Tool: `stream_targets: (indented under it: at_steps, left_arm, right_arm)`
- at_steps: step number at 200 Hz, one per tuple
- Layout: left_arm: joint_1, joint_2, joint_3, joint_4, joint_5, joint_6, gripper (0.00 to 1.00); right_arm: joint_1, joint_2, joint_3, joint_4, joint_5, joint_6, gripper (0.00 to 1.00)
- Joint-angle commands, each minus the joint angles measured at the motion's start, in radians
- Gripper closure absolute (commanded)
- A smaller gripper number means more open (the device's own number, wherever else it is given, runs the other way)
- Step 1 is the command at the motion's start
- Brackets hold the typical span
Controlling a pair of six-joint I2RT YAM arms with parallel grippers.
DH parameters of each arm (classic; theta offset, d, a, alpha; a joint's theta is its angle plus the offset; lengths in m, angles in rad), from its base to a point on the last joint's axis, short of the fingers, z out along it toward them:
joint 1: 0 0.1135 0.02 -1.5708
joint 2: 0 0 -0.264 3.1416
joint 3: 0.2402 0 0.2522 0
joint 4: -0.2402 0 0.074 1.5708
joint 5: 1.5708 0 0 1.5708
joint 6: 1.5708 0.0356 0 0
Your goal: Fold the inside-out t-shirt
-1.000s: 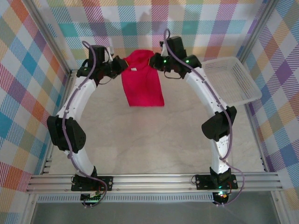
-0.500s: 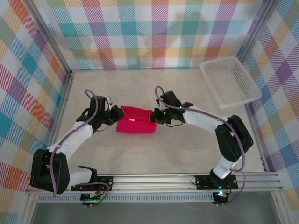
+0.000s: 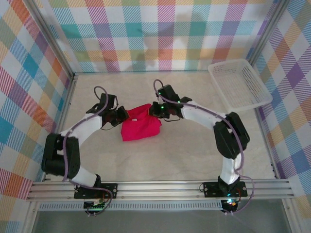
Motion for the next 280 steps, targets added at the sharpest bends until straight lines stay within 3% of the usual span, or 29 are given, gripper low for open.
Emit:
stream_targets:
  at_steps: [1, 39, 83, 96, 120, 137, 163, 206, 249, 280]
  left_arm:
    - [0.013, 0.098, 0.033, -0.038, -0.025, 0.009, 1.0]
    - [0.033, 0.201, 0.064, -0.034, -0.076, 0.009, 1.0]
    - [0.041, 0.268, 0.131, -0.118, -0.079, 0.013, 1.0]
    - [0.041, 0.235, 0.142, -0.137, -0.074, 0.012, 1.0]
    - [0.04, 0.167, 0.224, -0.291, -0.138, 0.012, 0.68]
    - [0.04, 0.109, 0.3, -0.422, -0.21, 0.006, 0.61]
    - [0.04, -0.015, 0.322, -0.46, -0.174, -0.033, 0.58]
    - [-0.004, -0.099, 0.119, -0.183, 0.125, -0.232, 0.62]
    - [-0.006, 0.082, 0.068, -0.097, 0.165, -0.286, 0.65]
    - [0.0, 0.293, 0.159, -0.105, 0.124, -0.242, 0.66]
  right_arm:
    - [-0.027, 0.095, 0.051, -0.096, 0.025, 0.017, 1.0]
    - [-0.057, 0.238, 0.122, -0.132, 0.042, 0.055, 1.0]
    - [-0.071, 0.366, 0.299, -0.329, -0.01, 0.059, 1.0]
    - [-0.07, 0.316, 0.271, -0.327, -0.005, 0.069, 0.91]
    - [-0.07, 0.182, 0.215, -0.33, 0.01, 0.094, 0.51]
    - [-0.068, 0.094, 0.181, -0.331, -0.004, 0.098, 0.46]
    - [-0.054, -0.023, 0.097, -0.335, 0.023, 0.122, 0.49]
    - [-0.015, -0.04, -0.014, -0.127, -0.106, 0.26, 0.66]
    - [0.017, 0.128, 0.064, -0.164, -0.109, 0.302, 0.78]
    - [0.016, 0.208, 0.07, -0.175, -0.04, 0.326, 0.76]
